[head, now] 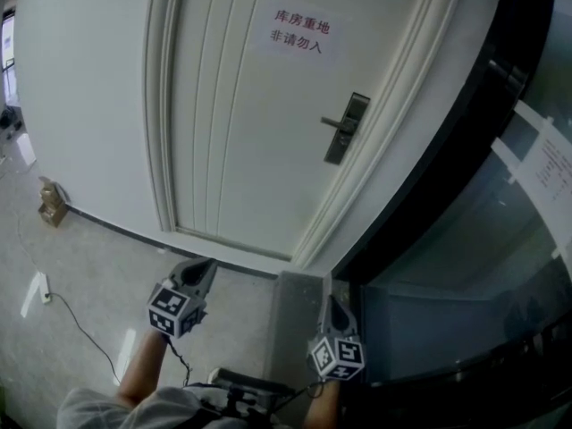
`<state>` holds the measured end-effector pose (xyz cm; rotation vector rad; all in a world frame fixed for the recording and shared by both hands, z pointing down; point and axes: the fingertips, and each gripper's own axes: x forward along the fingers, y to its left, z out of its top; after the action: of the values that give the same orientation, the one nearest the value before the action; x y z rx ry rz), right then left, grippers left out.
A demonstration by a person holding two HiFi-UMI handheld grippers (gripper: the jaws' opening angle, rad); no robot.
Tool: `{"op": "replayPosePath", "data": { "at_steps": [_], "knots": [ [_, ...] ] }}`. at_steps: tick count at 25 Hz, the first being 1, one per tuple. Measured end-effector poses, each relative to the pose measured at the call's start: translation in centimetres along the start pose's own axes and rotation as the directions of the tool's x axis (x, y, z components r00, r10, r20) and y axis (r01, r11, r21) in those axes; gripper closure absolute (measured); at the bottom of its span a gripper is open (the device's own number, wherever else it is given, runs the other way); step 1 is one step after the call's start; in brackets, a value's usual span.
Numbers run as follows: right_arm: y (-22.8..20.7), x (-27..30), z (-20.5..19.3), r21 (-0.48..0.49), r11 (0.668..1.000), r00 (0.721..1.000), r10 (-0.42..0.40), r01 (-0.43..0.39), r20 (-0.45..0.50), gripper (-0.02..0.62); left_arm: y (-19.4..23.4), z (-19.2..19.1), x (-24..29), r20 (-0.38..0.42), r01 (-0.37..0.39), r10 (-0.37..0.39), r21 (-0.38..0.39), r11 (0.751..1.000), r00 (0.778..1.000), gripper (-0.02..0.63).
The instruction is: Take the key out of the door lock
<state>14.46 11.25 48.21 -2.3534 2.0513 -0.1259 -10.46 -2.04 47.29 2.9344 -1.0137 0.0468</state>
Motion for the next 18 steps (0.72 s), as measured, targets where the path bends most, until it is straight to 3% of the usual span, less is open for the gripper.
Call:
{"op": "replayPosePath", "data": {
  "at_steps": [18],
  "knots": [
    [-1.4, 12.3, -0.1, -0.016, 1.000, 1.000, -0.018, 0.017, -0.023, 0.593, 7.4, -0.4, 10.5, -0.020, 0.021, -0.022, -0.007, 1.000, 1.000, 0.614]
  ]
}}
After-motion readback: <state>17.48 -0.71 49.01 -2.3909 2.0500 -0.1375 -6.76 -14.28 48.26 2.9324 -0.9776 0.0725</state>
